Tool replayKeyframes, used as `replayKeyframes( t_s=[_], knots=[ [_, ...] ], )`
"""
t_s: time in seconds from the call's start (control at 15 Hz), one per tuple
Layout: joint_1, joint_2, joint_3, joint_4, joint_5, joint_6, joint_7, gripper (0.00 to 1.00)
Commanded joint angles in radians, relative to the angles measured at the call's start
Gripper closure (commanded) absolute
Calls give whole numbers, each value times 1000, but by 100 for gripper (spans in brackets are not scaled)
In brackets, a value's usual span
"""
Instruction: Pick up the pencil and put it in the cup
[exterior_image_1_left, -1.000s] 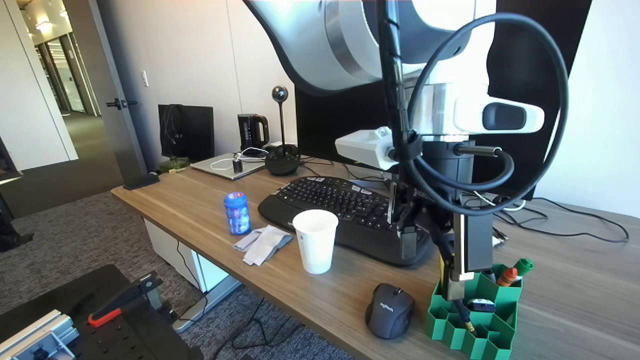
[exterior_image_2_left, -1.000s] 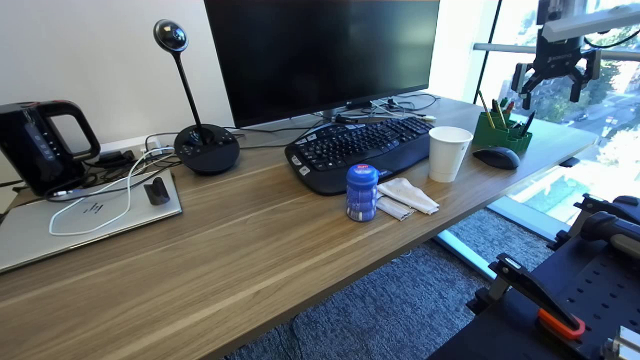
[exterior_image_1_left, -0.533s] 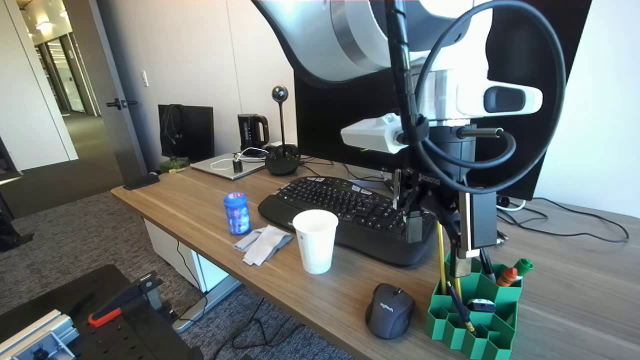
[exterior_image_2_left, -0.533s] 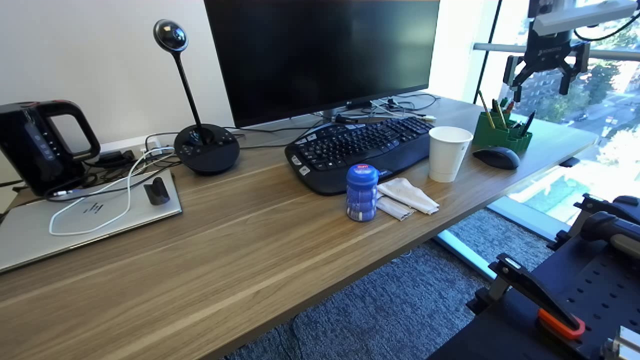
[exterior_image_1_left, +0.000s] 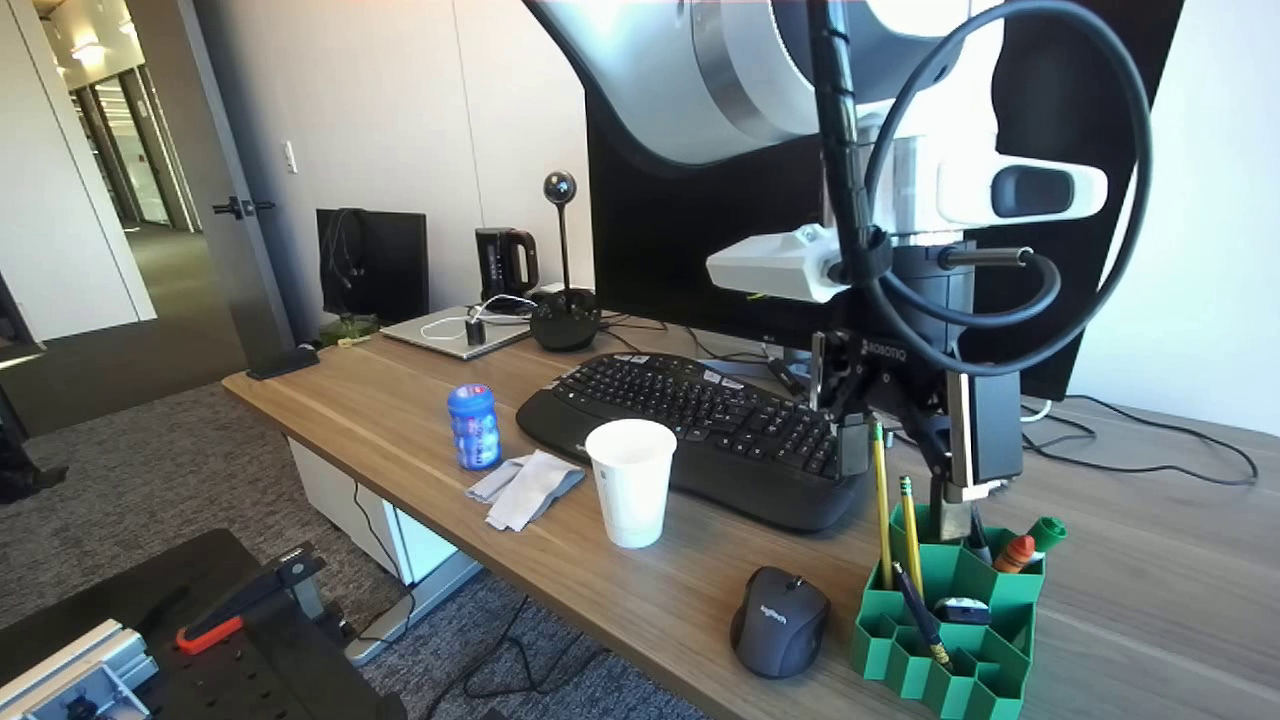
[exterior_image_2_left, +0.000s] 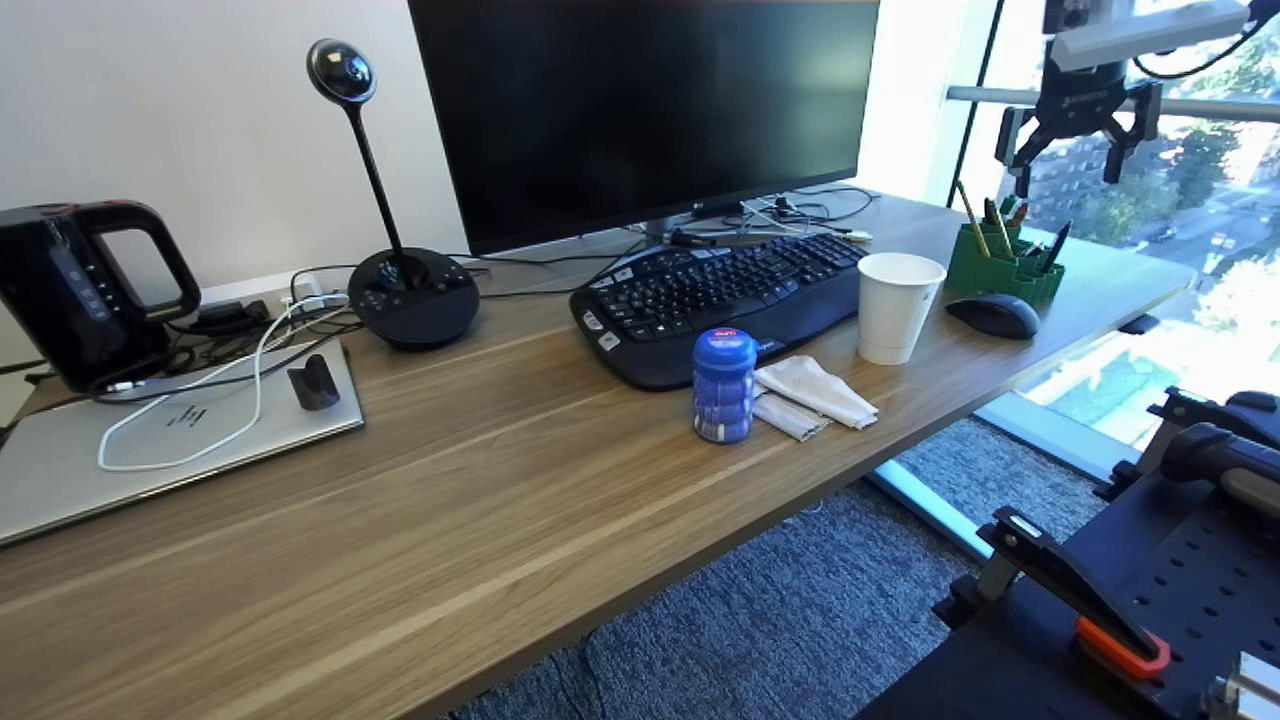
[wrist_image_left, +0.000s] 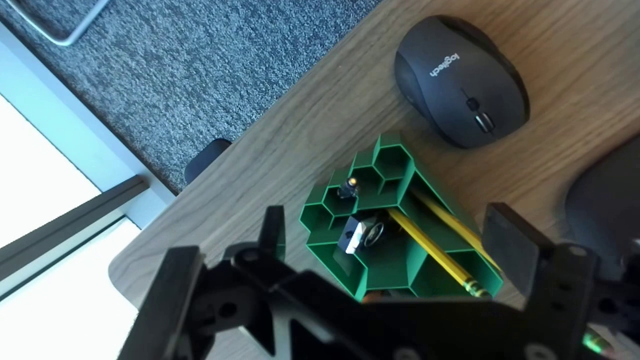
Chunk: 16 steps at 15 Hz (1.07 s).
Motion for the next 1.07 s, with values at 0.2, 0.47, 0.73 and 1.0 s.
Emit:
replayKeyframes(
  t_s=[0.2,0.47,0.73,1.0],
  knots=[
    [-11,40,6,64,25,1,-23,0],
    [-17,42,6,70,40,-2,-30,0],
    [-13,39,-7,64,32,-12,-2,0],
    [-11,24,-22,42,24,-12,17,0]
  ],
)
